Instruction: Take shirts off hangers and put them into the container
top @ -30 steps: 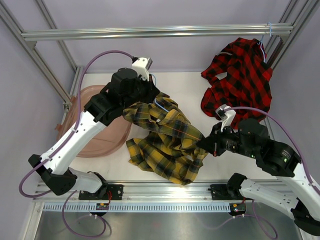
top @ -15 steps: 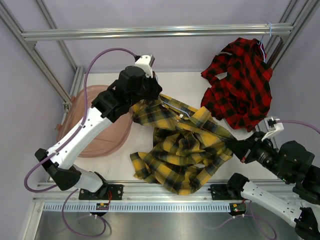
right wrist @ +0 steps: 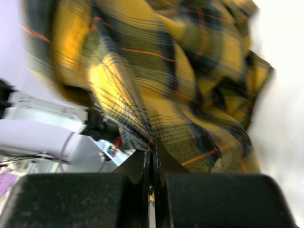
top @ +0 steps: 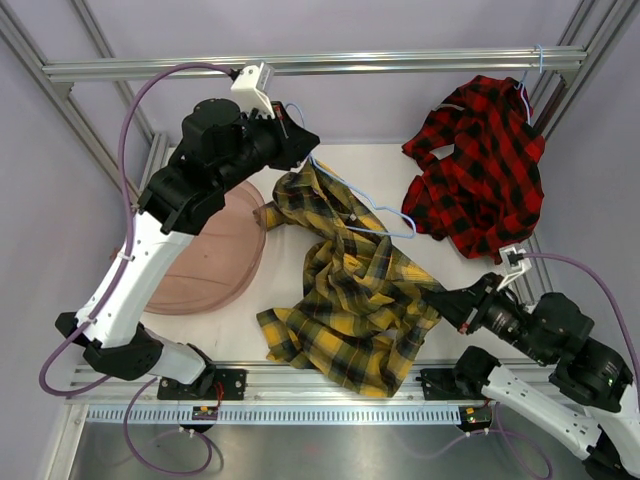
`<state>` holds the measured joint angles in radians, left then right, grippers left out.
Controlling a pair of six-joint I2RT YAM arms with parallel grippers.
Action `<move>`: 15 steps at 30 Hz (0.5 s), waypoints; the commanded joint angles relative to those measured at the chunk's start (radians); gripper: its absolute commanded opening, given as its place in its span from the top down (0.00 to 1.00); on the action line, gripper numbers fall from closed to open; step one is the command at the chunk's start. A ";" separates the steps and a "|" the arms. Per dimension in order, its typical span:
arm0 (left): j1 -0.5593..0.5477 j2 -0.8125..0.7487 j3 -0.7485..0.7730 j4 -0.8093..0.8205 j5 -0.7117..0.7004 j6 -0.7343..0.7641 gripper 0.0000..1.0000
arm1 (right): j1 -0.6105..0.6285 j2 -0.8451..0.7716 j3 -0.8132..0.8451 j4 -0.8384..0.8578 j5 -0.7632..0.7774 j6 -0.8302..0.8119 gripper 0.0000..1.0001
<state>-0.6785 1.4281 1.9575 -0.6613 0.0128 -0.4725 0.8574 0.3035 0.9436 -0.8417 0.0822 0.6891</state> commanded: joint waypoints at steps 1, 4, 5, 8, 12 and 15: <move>0.022 0.008 0.050 0.011 0.004 -0.003 1.00 | 0.005 -0.096 -0.026 0.134 -0.059 0.009 1.00; 0.020 -0.003 -0.007 0.075 0.182 -0.006 1.00 | 0.005 0.050 0.016 0.043 -0.064 -0.032 1.00; 0.020 -0.005 -0.029 0.098 0.243 -0.014 1.00 | 0.006 0.116 0.056 0.035 -0.140 -0.052 1.00; -0.024 -0.011 -0.103 0.163 0.403 -0.019 1.00 | 0.005 0.307 0.101 0.036 -0.148 -0.079 1.00; -0.092 -0.053 -0.199 0.111 0.346 0.104 1.00 | 0.005 0.483 0.213 0.000 -0.055 -0.155 0.80; -0.101 -0.115 -0.310 0.098 0.308 0.153 1.00 | 0.005 0.525 0.348 -0.092 0.043 -0.197 0.53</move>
<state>-0.7761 1.3998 1.7138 -0.5842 0.2989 -0.4038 0.8577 0.8436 1.1408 -0.8730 0.0280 0.5774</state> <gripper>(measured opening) 0.046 0.403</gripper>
